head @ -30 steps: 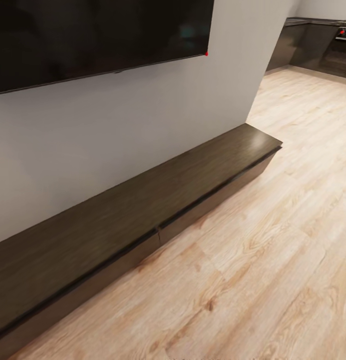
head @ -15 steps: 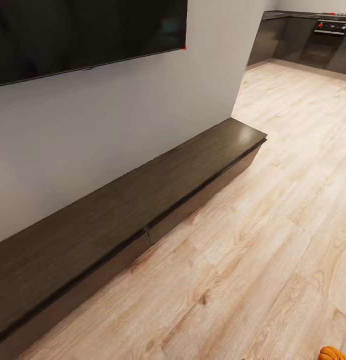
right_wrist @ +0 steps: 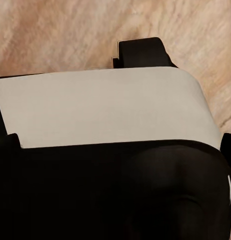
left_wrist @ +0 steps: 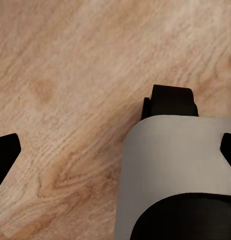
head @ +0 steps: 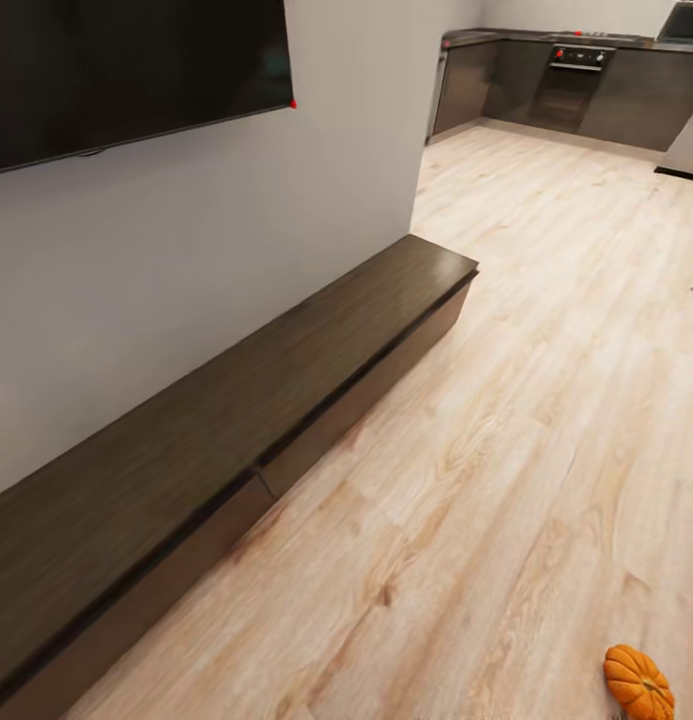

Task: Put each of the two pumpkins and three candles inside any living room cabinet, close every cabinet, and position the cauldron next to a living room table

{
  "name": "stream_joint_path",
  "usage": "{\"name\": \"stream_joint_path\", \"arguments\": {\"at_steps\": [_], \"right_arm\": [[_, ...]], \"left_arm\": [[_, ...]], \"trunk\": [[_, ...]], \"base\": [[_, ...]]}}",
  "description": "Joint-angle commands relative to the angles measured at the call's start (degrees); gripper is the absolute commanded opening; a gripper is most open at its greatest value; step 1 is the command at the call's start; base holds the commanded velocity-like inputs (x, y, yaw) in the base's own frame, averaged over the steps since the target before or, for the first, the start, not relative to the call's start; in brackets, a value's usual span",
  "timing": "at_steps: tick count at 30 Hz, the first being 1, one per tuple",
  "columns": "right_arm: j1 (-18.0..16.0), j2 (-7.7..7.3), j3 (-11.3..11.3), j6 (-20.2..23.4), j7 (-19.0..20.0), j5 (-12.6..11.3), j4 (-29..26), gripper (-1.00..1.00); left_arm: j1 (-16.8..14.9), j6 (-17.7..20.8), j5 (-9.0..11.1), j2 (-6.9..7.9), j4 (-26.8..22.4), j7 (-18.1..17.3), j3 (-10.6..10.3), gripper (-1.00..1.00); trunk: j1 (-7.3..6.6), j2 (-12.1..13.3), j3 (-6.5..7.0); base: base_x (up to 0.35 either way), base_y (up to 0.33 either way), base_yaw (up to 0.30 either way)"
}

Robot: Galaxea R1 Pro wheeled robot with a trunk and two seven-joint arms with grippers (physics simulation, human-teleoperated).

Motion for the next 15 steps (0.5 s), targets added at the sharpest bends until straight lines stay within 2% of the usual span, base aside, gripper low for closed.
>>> {"name": "stream_joint_path", "arguments": {"at_steps": [1,15], "right_arm": [[0.0,0.01,0.0,0.0,0.0,0.0,0.0,1.0],[0.0,-0.05,0.0,0.0,0.0,0.0,0.0,1.0]], "left_arm": [[0.0,0.0,0.0,-0.1,0.0,0.0,0.0,1.0],[0.0,0.1,0.0,-0.26,0.0,-0.1,0.0,1.0]], "trunk": [[0.0,0.0,0.05],[0.0,0.0,0.72]], "base": [[0.0,0.0,-0.282],[0.0,0.0,-0.282]]}}
